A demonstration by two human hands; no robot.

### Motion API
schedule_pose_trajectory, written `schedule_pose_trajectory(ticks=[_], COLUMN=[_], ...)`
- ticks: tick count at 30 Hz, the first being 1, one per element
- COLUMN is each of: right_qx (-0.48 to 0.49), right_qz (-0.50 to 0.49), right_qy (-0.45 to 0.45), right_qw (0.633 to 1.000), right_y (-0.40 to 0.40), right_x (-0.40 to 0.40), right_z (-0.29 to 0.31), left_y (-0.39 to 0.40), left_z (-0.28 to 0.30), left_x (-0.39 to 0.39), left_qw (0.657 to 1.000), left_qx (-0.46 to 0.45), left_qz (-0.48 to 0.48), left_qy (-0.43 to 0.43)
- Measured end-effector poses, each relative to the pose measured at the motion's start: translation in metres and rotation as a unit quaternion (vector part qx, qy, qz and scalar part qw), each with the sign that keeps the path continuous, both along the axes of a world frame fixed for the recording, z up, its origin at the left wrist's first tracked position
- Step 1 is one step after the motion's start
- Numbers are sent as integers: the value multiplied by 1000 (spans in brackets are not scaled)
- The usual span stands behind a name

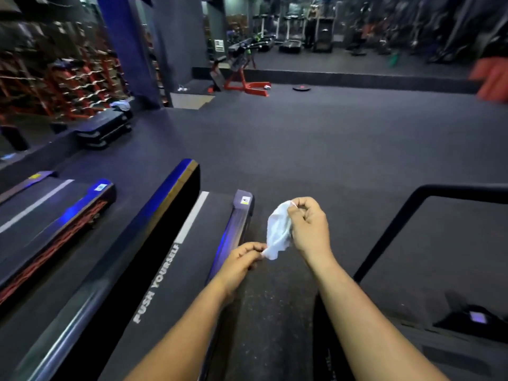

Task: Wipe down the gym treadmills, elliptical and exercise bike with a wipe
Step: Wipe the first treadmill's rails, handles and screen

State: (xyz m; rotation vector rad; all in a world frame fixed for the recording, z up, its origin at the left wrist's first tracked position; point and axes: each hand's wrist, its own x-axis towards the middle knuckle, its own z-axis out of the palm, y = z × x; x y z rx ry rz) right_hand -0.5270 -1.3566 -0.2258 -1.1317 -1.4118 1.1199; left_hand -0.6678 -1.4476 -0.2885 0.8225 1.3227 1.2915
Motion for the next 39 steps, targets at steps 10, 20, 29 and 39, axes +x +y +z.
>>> schedule_pose_trajectory(ticks=[10, 20, 29, 39], right_qx=[41, -84, 100, -35], right_qz=[-69, 72, -15, 115], right_qy=[-162, 89, -138, -39], right_qw=[983, 990, 985, 992], right_y=[112, 260, 393, 526], right_x=[18, 29, 2, -67], right_z=[22, 3, -13, -10], left_y=[172, 335, 455, 586], left_z=[25, 39, 66, 52], left_x=[5, -9, -58, -109], left_qw=[988, 979, 921, 968], left_qx=[88, 114, 147, 129], left_qz=[-52, -17, -24, -13], left_qy=[115, 167, 360, 214])
